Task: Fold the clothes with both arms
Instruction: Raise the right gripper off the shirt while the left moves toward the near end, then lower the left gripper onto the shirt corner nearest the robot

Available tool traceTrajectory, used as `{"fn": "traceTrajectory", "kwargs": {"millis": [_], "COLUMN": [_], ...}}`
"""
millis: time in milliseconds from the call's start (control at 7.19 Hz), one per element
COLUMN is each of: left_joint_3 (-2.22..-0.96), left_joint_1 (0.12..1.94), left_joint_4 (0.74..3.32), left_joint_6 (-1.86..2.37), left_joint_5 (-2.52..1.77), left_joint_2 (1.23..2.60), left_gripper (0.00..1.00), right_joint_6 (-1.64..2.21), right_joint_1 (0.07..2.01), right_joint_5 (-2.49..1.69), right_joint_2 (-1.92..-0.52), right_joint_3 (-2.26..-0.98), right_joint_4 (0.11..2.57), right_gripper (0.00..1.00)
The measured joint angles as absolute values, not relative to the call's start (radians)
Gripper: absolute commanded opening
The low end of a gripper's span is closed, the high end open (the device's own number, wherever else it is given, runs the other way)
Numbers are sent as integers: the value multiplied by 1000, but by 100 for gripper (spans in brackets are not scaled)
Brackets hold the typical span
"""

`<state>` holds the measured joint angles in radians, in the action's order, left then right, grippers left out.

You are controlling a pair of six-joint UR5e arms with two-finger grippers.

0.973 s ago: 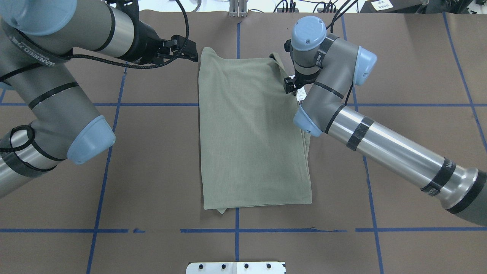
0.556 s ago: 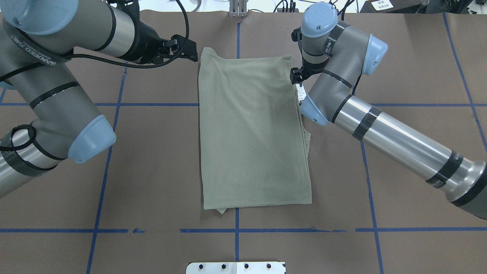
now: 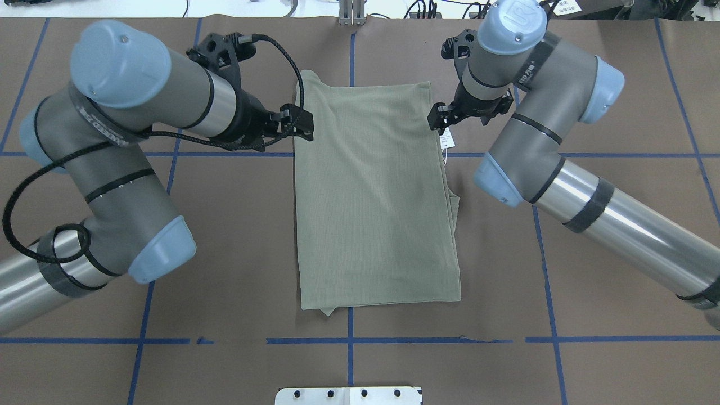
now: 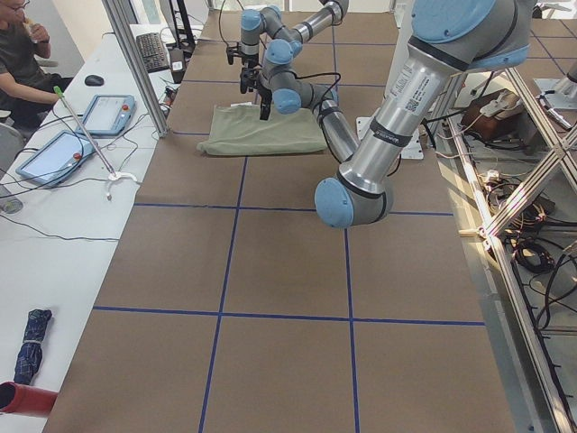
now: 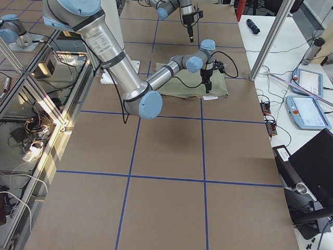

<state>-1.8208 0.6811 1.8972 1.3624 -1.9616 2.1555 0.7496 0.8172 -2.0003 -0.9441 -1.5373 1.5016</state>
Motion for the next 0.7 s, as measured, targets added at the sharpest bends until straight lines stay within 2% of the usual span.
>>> {"fn": "traceTrajectory", "kwargs": {"millis": [278, 695], "left_joint_3": [-1830, -1836], "left_joint_1": [563, 358], "left_joint_4": [1941, 1930], "left_joint_6": [1590, 1831], "left_joint_5": [-1915, -1730], "left_joint_2": [2105, 2055], "left_gripper": [100, 100], "right_joint_6": [787, 863], "right_joint_1": [818, 814], "right_joint_5": [-2062, -2098], "right_joint_2": [-1093, -1182], "right_joint_3": [-1733, -1835], "right_joint_4": [1502, 1492], "right_gripper": [100, 100]}}
